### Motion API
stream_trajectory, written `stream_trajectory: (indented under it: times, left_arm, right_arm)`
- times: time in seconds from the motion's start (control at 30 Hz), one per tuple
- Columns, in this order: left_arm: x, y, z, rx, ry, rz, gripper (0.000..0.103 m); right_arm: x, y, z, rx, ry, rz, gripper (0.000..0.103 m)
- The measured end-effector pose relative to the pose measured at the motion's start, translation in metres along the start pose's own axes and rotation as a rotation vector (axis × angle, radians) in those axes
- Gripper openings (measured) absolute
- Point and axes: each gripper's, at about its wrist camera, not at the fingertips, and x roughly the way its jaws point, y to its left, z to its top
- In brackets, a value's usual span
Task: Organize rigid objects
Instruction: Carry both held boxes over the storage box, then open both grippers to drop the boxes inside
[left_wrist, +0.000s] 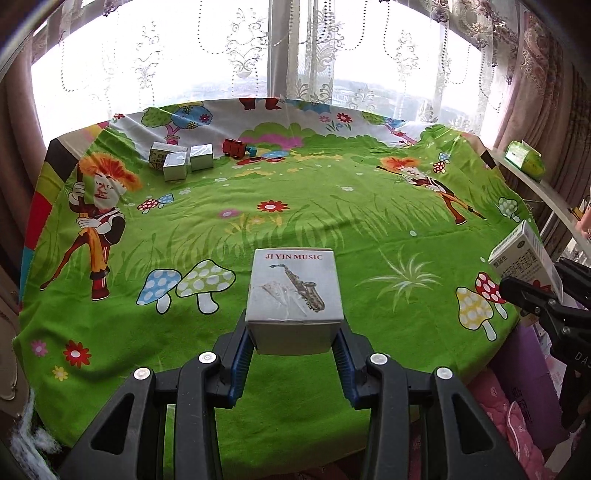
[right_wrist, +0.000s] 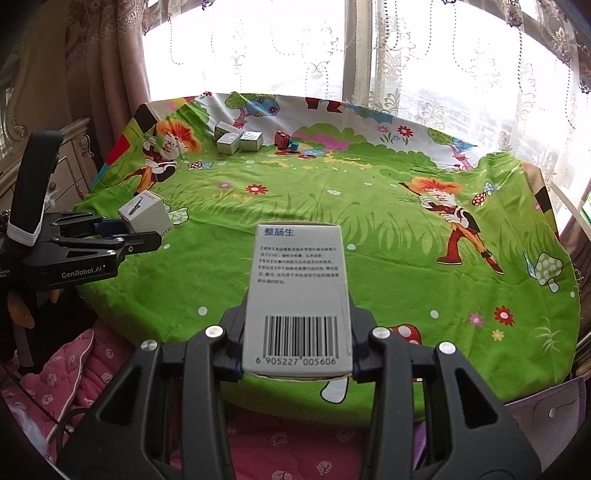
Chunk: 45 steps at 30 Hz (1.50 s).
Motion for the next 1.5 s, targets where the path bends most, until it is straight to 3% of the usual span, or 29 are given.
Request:
stream_trajectory:
  times: [0.43, 0.77, 1.2, 1.5]
  left_arm:
    - [-0.019, -0.093, 0.0, 0.201, 0.006, -0.106, 0.041]
    - [-0.03, -0.186, -0.001, 0.413, 0.018, -0.235, 0.041]
    - [-0.027, -0.301, -0.017, 0.651, 0.067, -0.405, 0.041]
    - [-0.012, -0.337, -0.037, 0.719, 0.116, -0.491, 0.041]
  right_arm:
    - [-0.049, -0.054, -0.041, 0.106, -0.012, -0.077, 0.044]
    - [-0.089, -0.101, -0.067, 0.177, -0.036, -0.196, 0.044]
    - [-0.131, -0.177, -0.127, 0.331, 0.036, -0.4, 0.044]
    - [-0.147, -0.21, -0.143, 0.368, 0.081, -0.51, 0.044]
